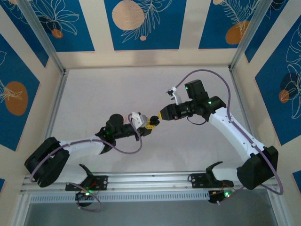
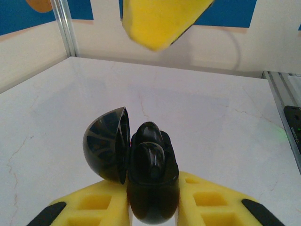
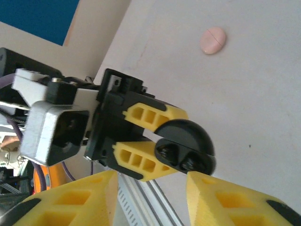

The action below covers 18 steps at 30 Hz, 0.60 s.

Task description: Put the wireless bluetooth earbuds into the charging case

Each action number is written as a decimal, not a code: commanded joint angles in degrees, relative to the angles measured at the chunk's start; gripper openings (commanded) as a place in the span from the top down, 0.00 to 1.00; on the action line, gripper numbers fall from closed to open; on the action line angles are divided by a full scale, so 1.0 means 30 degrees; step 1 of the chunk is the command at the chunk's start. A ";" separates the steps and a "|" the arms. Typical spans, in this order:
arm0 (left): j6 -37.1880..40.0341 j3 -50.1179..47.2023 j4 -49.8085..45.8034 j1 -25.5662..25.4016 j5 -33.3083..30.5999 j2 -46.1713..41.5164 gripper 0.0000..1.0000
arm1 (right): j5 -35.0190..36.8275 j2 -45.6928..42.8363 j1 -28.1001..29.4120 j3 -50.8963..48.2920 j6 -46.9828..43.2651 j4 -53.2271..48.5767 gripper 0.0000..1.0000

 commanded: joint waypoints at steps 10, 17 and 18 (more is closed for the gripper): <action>0.0243 0.0302 -0.0059 -0.0183 0.0005 -0.0709 0.75 | -0.0545 0.0820 0.1068 0.0813 -0.0279 -0.0784 0.65; 0.0272 0.0300 -0.0227 -0.0198 -0.0028 -0.0881 0.75 | -0.0142 0.1526 0.1394 0.0964 -0.0272 -0.0733 0.67; 0.0276 0.0302 -0.0234 -0.0173 -0.0025 -0.0900 0.75 | -0.0106 0.1603 0.1441 0.0990 -0.0302 -0.0733 0.67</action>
